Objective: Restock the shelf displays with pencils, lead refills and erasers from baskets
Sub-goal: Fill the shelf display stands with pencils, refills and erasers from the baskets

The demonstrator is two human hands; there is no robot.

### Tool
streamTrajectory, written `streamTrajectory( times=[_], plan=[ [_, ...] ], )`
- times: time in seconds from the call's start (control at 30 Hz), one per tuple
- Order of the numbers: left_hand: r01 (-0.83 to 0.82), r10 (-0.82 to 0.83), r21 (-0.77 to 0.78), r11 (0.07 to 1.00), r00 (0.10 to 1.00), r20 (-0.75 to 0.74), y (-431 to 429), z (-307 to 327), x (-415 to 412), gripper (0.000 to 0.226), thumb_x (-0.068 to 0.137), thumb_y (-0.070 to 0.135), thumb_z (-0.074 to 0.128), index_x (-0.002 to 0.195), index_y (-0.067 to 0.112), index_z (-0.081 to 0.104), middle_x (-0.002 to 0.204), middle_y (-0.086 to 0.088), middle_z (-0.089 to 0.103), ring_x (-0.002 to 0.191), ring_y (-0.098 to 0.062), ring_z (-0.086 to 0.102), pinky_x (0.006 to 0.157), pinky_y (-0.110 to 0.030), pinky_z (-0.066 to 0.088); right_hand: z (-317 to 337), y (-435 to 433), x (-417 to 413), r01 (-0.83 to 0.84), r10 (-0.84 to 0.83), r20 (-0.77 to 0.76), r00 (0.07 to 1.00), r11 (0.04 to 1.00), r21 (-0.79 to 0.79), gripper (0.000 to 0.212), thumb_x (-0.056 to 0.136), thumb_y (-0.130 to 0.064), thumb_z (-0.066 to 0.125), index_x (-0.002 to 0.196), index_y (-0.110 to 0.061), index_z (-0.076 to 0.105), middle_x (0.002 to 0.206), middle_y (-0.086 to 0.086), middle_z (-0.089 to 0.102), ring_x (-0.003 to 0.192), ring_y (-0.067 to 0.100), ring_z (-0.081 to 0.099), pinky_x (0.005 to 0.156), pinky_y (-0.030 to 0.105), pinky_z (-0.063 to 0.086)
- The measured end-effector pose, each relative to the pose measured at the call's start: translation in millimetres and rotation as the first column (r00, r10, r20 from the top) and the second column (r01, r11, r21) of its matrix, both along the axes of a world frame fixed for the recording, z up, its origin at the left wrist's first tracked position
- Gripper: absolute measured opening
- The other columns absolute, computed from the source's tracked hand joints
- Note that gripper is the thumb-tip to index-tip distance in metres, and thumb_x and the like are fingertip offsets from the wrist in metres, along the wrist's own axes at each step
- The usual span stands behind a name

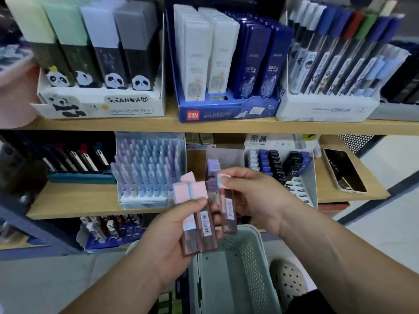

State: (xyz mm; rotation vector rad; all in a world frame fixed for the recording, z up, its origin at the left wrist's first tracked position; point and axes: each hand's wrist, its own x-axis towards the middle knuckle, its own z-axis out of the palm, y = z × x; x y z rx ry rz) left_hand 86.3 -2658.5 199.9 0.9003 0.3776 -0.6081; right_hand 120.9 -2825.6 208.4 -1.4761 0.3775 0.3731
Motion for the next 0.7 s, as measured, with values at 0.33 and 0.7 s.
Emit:
streamTrajectory(
  times=[0.33, 0.7],
  plan=[
    [-0.053, 0.061, 0.086, 0.995, 0.994, -0.091, 6, -15, 6, 0.029, 0.090, 0.011, 0.065, 0.118, 0.002, 0.067, 0.092, -0.014, 0.074, 0.070, -0.025, 0.070, 0.076, -0.044, 0.058, 9, -14, 4, 0.134, -0.133, 0.028, 0.991, 0.989, -0.064, 0.009, 0.100, -0.023, 0.056, 0.103, -0.015, 0.058, 0.055, -0.002, 0.042, 0.044, 0.013, 0.032, 0.039, 0.023, 0.025],
    [-0.034, 0.038, 0.113, 0.993, 0.999, -0.035, 1, -7, -6, 0.024, 0.091, 0.011, 0.065, 0.115, 0.005, 0.067, 0.097, -0.016, 0.075, 0.075, -0.025, 0.071, 0.073, -0.043, 0.059, 29, -43, 29, 0.021, 0.086, 0.190, 0.978, 0.866, -0.500, 0.030, 0.103, -0.021, 0.038, 0.110, -0.010, 0.065, 0.066, 0.012, 0.051, 0.046, 0.016, 0.039, 0.047, 0.029, 0.027]
  ],
)
